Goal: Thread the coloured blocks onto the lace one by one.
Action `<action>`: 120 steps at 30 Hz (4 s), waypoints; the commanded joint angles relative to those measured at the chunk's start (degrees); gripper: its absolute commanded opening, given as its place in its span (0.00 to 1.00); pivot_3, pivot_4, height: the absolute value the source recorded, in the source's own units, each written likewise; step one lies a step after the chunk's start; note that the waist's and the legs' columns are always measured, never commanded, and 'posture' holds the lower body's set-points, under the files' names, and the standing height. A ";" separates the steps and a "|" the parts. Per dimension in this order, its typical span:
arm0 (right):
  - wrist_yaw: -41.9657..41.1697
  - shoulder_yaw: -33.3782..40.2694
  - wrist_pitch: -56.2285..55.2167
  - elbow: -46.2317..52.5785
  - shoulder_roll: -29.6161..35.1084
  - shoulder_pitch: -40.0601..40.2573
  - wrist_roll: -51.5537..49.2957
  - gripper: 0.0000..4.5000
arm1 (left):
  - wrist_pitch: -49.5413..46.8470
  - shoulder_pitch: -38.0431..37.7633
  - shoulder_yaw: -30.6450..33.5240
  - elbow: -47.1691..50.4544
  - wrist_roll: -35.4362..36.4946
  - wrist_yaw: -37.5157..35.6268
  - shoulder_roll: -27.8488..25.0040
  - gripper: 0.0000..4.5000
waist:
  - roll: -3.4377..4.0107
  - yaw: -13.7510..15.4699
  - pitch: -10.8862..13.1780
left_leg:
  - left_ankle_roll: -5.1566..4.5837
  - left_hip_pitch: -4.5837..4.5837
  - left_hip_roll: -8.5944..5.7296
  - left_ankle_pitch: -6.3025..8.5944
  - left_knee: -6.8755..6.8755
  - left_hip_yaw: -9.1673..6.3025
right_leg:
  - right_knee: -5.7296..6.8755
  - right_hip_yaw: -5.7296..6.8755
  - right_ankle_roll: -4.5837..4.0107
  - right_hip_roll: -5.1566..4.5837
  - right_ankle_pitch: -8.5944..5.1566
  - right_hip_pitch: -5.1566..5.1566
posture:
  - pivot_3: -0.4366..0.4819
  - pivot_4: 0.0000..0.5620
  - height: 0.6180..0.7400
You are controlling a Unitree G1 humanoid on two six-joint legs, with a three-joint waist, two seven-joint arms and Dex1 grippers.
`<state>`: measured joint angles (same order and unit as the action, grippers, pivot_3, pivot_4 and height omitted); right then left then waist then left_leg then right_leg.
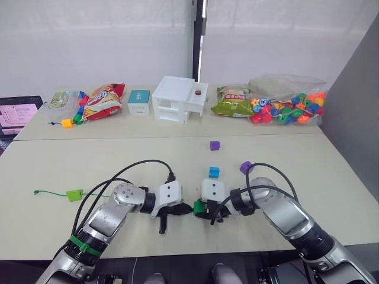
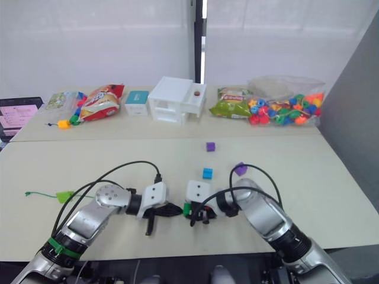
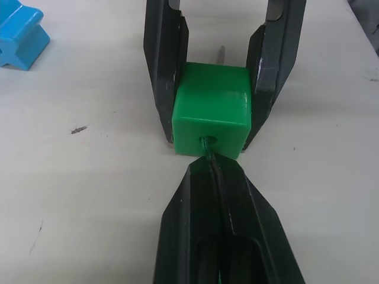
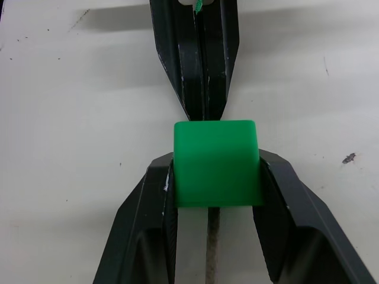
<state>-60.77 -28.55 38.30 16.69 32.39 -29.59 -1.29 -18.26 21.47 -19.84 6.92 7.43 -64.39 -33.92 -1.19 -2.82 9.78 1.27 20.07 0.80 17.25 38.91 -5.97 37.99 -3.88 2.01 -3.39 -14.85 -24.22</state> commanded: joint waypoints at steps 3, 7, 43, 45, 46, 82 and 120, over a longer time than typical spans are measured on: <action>2.87 0.48 0.54 -0.57 -1.59 0.62 -0.11 0.27 | -4.62 -0.51 3.63 5.58 6.13 -2.31 -1.80 0.32 | 0.00 -0.06 0.00 | 0.00 0.00 0.01 0.00 -0.01 0.00 | 0.02 0.00 0.00 0.01 0.00 -0.01 | 0.48 0.27 1.00; 3.06 3.12 2.05 1.38 -0.73 1.24 -1.90 0.72 | -5.65 0.73 3.70 6.33 6.46 -2.82 -3.03 0.62 | 0.00 0.24 0.00 | 0.00 0.01 0.00 0.00 0.00 -0.01 | 0.01 0.00 0.00 0.00 0.00 -0.01 | 0.48 0.27 1.00; 5.80 7.31 0.68 7.03 8.98 9.11 -5.24 0.00 | -0.07 7.94 -3.27 -5.71 1.53 -4.44 5.44 0.27 | 0.00 0.54 0.01 | -0.02 0.14 -0.05 0.01 0.04 0.00 | -0.23 0.00 0.02 -0.03 0.01 0.02 | 0.48 0.27 1.00; 5.55 7.27 0.06 6.77 9.25 8.96 -5.19 0.00 | -0.11 7.41 -2.71 -5.37 1.46 -4.29 4.68 0.27 | 0.00 0.54 0.01 | -0.02 0.13 -0.06 0.01 0.03 0.00 | -0.20 0.00 0.02 -0.04 0.01 0.02 | 0.48 0.27 1.00; 5.36 7.19 -0.21 6.79 9.44 8.91 -5.14 0.00 | -0.26 6.95 -2.16 -5.04 1.65 -4.39 3.91 0.27 | 0.00 0.52 0.01 | -0.02 0.13 -0.05 0.01 0.03 0.00 | -0.20 0.00 0.02 -0.04 0.01 0.02 | 0.48 0.27 1.00; 1.34 2.48 4.51 8.66 8.30 0.12 -6.11 0.00 | -2.70 1.72 8.27 4.99 11.87 -5.46 -11.04 0.93 | -0.04 0.29 0.16 | -0.03 0.16 0.02 0.03 -0.05 -0.01 | -0.01 0.08 0.00 -0.04 0.00 -0.13 | 0.48 0.27 1.00; 8.02 7.71 13.38 15.08 7.12 2.50 -9.84 0.22 | 0.53 8.28 -0.35 -2.93 3.93 -6.62 1.03 0.00 | -0.08 0.43 0.15 | 0.00 0.17 -0.05 0.00 0.07 -0.01 | 0.00 0.02 0.00 -0.05 0.00 -0.08 | 0.48 0.27 1.00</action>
<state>-53.83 -23.86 50.60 28.67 39.54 -27.15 -9.67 -17.59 29.93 -21.50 1.92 9.75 -70.71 -32.40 -1.27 -2.39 9.93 1.27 20.25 0.75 17.25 38.98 -5.98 37.98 -3.86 2.01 -3.44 -14.85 -24.31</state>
